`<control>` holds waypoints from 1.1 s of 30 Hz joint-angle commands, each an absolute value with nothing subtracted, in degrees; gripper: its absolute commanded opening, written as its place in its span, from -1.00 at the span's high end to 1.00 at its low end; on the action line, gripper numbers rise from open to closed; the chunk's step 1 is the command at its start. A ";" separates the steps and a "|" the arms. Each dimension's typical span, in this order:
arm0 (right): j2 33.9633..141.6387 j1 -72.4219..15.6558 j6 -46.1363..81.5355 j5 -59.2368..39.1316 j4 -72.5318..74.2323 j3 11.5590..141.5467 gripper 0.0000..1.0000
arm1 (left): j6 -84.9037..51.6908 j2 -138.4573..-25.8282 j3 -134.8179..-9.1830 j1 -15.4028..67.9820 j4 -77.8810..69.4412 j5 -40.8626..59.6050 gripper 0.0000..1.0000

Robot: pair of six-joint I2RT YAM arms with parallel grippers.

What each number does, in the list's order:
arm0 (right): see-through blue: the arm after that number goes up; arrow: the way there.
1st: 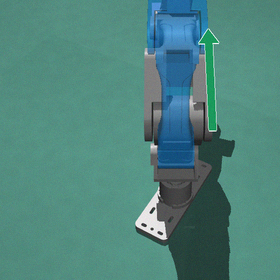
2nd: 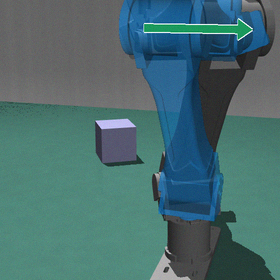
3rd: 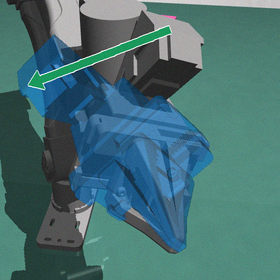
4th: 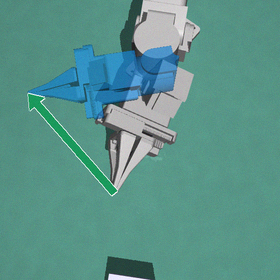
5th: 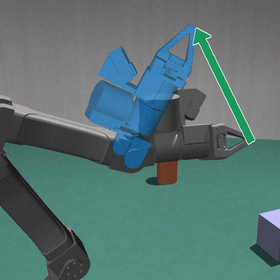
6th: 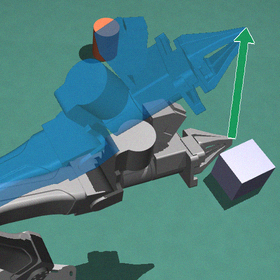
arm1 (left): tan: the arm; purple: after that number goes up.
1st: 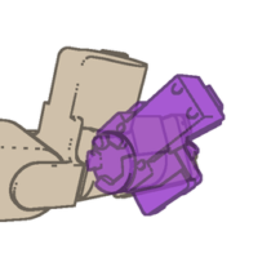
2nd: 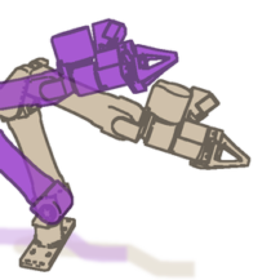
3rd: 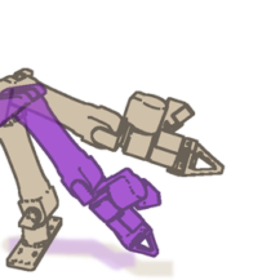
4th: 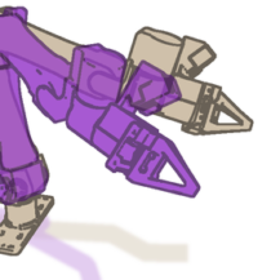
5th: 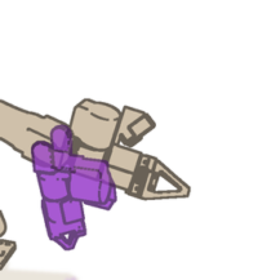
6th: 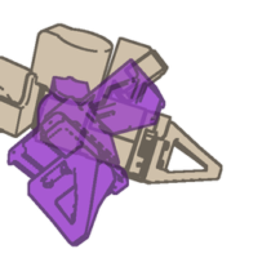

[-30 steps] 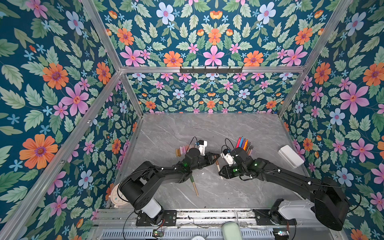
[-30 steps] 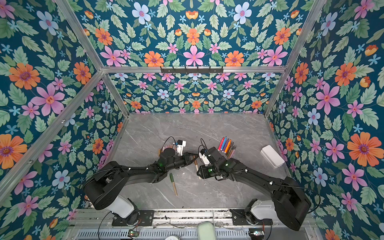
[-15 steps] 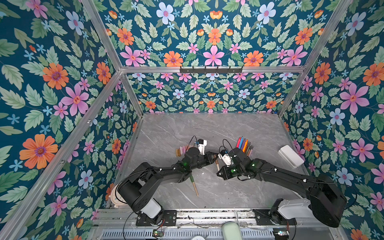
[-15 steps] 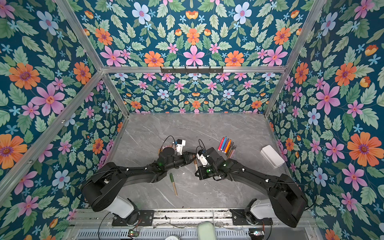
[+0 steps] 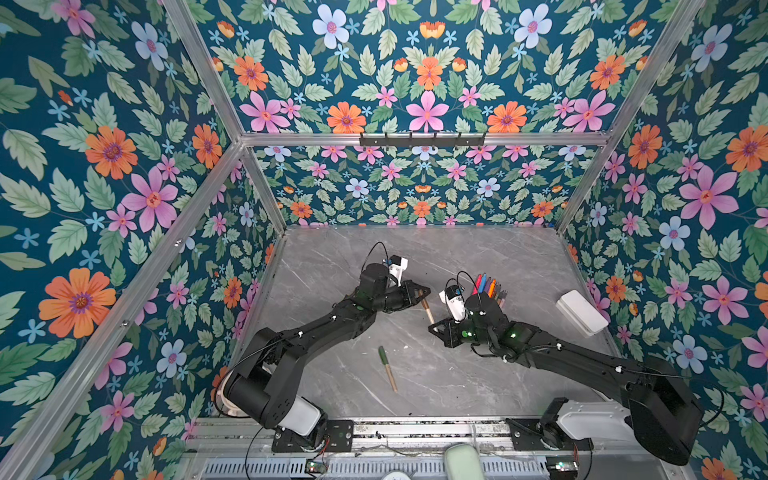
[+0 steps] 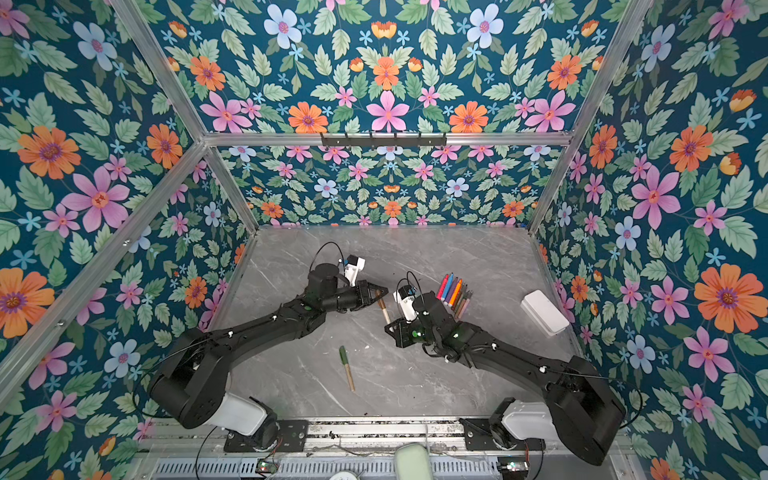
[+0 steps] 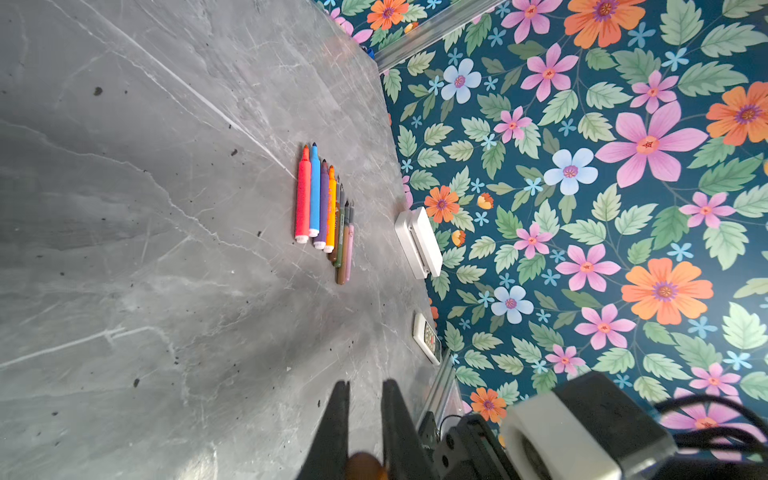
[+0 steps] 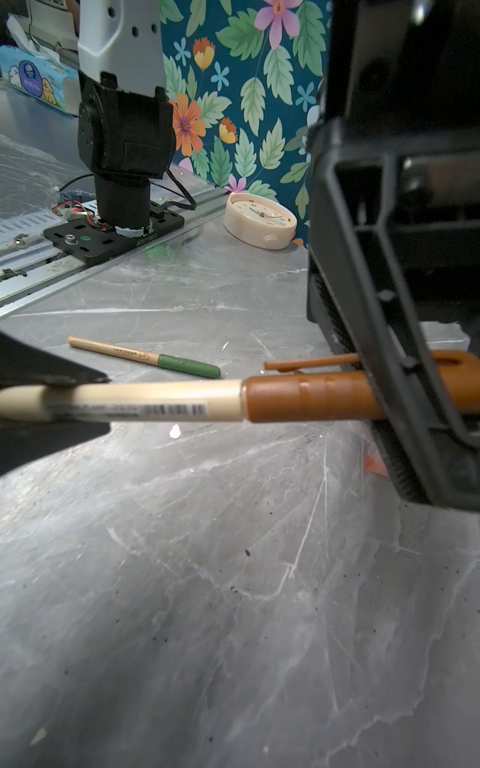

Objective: Open the pen caps
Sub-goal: 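Pull the brown cap off with the left gripper while the right holds the pen body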

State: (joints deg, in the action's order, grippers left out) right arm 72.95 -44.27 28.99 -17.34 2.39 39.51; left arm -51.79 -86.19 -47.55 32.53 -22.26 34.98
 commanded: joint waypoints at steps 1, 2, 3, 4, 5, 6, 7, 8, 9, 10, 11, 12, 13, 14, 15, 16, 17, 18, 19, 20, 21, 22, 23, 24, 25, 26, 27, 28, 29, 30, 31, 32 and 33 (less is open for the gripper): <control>72.95 -44.73 30.97 -20.83 -11.23 38.07 1.00 | -51.88 -85.19 -47.09 29.61 -31.63 25.05 1.00; 73.10 -44.82 30.86 -21.02 -10.96 37.97 1.00 | -52.69 -85.22 -46.67 29.25 -32.84 25.05 1.00; 73.21 -44.90 30.92 -21.22 -10.58 37.89 1.00 | -53.71 -85.17 -46.23 28.97 -34.35 25.05 1.00; 73.34 -44.98 30.93 -21.52 -10.21 37.88 1.00 | -54.57 -85.30 -45.99 28.77 -35.67 25.03 1.00; 73.39 -45.15 30.77 -21.85 -9.99 37.92 1.00 | -55.19 -85.48 -45.97 28.65 -36.53 25.06 1.00; 73.48 -45.33 30.67 -22.18 -9.76 37.96 1.00 | -55.61 -85.72 -46.17 28.48 -37.20 25.13 1.00; 73.58 -45.63 30.54 -22.32 -9.60 37.97 1.00 | -55.81 -86.07 -46.44 28.28 -37.61 25.22 1.00; 73.72 -45.94 30.41 -22.41 -9.57 38.13 1.00 | -55.90 -86.34 -46.81 28.09 -37.97 25.30 1.00; 73.74 -46.33 30.26 -22.42 -9.58 38.23 1.00 | -55.86 -86.69 -47.15 27.68 -38.29 25.31 1.00; 73.87 -46.77 30.19 -22.41 -9.41 38.23 1.00 | -55.74 -86.96 -47.43 27.16 -38.36 25.31 1.00; 73.92 -47.15 30.13 -22.41 -9.32 38.23 1.00 | -55.74 -87.24 -47.77 26.49 -38.41 25.31 1.00; 74.08 -47.59 30.15 -22.34 -9.07 38.15 1.00 | -55.76 -87.52 -47.81 25.55 -38.62 25.44 1.00; 74.24 -47.92 30.21 -22.41 -8.89 38.07 1.00 | -55.85 -87.92 -47.94 24.52 -39.01 25.65 1.00; 74.35 -48.32 30.35 -22.34 -8.64 37.97 1.00 | -55.98 -88.18 -47.99 23.55 -39.31 25.99 1.00; 74.51 -48.65 30.45 -22.46 -8.34 37.82 1.00 | -56.18 -88.41 -48.12 22.58 -39.67 26.42 1.00; 74.62 -49.03 30.53 -22.58 -8.05 37.67 1.00 | -56.23 -88.66 -48.25 21.62 -39.86 26.68 1.00; 74.75 -49.43 30.71 -22.59 -7.75 37.56 1.00 | -56.21 -88.68 -48.25 20.91 -40.05 26.86 1.00; 74.95 -49.76 30.90 -22.62 -7.49 37.44 1.00 | -56.18 -88.77 -48.38 19.96 -40.06 26.94 1.00; 75.12 -50.16 31.12 -22.47 -7.18 37.28 1.00 | -56.17 -88.77 -48.42 19.22 -40.03 27.06 1.00; 75.28 -50.40 31.41 -22.26 -7.02 37.20 1.00 | -56.24 -88.78 -48.45 18.71 -40.01 27.28 1.00; 75.23 -50.60 31.69 -22.20 -6.64 37.01 1.00 | -56.25 -88.77 -48.43 18.25 -40.16 27.78 1.00; 75.23 -50.62 31.81 -21.95 -6.58 36.88 1.00 | -56.18 -88.68 -48.42 17.96 -40.08 28.26 1.00; 75.15 -50.62 31.89 -21.61 -6.70 36.78 1.00 | -55.89 -88.35 -48.31 17.79 -39.74 28.54 1.00; 74.94 -50.62 31.80 -21.06 -7.13 36.87 1.00 | -54.85 -87.86 -48.02 17.60 -38.44 28.59 1.00; 74.60 -50.61 31.69 -20.04 -7.95 37.13 1.00 | -52.96 -87.04 -47.99 17.33 -35.44 28.01 1.00; 74.41 -50.62 31.73 -19.01 -8.74 37.33 1.00 | -50.91 -86.20 -47.84 17.11 -32.21 27.10 1.00; 74.06 -50.62 31.61 -17.47 -9.93 37.64 1.00 | -48.96 -85.16 -47.52 16.77 -28.32 25.98 1.00; 73.79 -50.50 31.47 -15.96 -11.00 37.87 1.00 | -46.46 -84.26 -46.90 16.26 -24.70 24.44 1.00; 73.54 -50.37 31.46 -14.97 -11.53 37.89 1.00 | -44.57 -83.32 -46.04 15.58 -21.81 23.29 1.00; 73.43 -49.96 31.47 -14.60 -11.62 37.80 1.00 | -42.69 -82.36 -44.70 14.54 -19.18 21.94 1.00; 73.27 -49.44 31.54 -14.67 -11.52 37.47 1.00 | -41.18 -81.36 -43.14 13.26 -17.14 20.61 1.00; 73.22 -49.02 31.62 -14.88 -11.21 37.21 1.00 | -39.84 -80.25 -41.98 12.04 -15.39 19.30 1.00; 73.37 -48.50 31.65 -15.26 -11.00 36.93 1.00 | -38.27 -79.28 -40.56 10.68 -13.16 17.27 1.00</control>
State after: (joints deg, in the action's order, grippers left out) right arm 73.49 -49.23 31.40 -16.80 -9.87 37.32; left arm -45.17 -80.93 -42.59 12.67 -22.46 22.70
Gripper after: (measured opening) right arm 0.113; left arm 0.149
